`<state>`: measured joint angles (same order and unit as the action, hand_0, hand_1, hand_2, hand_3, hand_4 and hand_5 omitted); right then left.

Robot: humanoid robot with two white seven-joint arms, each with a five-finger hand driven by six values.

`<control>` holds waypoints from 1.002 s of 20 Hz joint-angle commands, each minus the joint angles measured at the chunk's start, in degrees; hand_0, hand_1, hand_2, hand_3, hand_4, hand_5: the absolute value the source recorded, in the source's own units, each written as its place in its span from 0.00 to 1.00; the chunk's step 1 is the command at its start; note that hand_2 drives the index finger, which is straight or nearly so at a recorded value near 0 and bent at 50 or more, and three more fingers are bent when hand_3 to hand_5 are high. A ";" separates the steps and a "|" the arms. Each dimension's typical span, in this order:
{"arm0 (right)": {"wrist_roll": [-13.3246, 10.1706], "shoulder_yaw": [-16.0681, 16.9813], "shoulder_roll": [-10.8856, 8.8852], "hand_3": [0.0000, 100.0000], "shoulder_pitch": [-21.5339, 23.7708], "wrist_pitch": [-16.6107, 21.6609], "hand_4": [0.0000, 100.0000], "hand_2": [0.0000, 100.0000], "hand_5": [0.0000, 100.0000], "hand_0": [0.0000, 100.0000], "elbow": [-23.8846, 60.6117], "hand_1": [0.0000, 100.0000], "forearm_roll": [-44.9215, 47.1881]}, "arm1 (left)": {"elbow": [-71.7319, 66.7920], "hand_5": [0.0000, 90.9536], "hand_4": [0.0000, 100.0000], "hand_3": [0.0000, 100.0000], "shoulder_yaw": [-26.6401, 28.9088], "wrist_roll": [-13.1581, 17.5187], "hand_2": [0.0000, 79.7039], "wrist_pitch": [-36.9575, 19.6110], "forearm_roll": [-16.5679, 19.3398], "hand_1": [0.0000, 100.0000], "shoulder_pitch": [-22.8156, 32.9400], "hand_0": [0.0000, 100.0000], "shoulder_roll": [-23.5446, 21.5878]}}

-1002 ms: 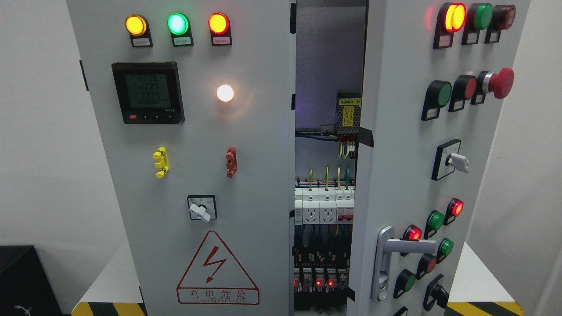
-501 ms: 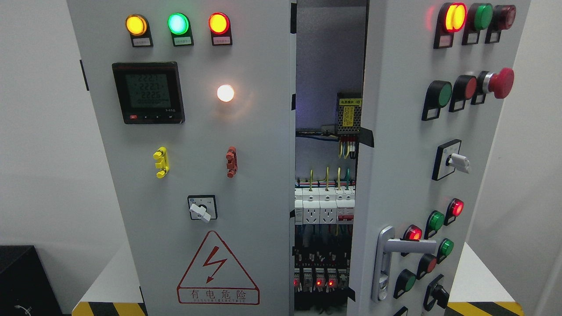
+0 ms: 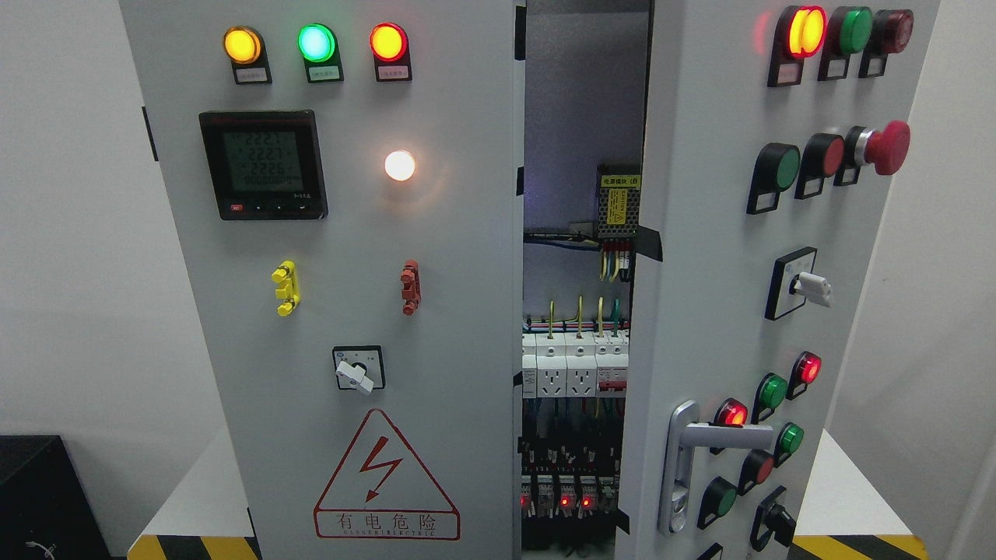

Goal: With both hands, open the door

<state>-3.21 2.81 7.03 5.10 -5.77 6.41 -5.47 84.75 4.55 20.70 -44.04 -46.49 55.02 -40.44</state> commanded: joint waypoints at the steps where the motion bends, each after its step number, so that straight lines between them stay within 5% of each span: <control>1: 0.04 0.00 0.00 0.00 0.00 -0.03 0.00 0.00 0.00 0.10 0.01 0.13 0.02 | 15.27 0.00 0.00 0.00 10.21 2.49 0.00 -8.20 -12.37 0.56 2.99 0.12 -19.93; 5: 0.04 0.00 0.00 0.00 0.00 -0.03 0.00 0.00 0.00 0.10 0.01 0.13 0.02 | 15.35 0.00 0.00 0.00 18.55 4.78 0.00 3.94 -15.72 0.56 3.17 0.12 -19.94; 7: 0.04 0.00 0.00 0.00 0.00 -0.03 0.00 0.00 0.00 0.10 0.01 0.13 0.02 | 15.53 0.00 0.00 0.00 19.10 6.80 0.00 4.31 -20.55 0.56 3.17 0.12 -20.64; 20: 0.04 0.00 0.00 0.00 0.00 -0.03 0.00 0.00 0.00 0.10 0.01 0.13 0.02 | 15.09 0.00 0.00 0.00 20.77 8.74 0.00 4.84 -21.45 0.56 3.25 0.12 -20.38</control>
<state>-3.20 2.81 7.03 5.10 -5.77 6.41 -5.48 97.48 21.18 29.38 -39.23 -66.81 57.97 -57.41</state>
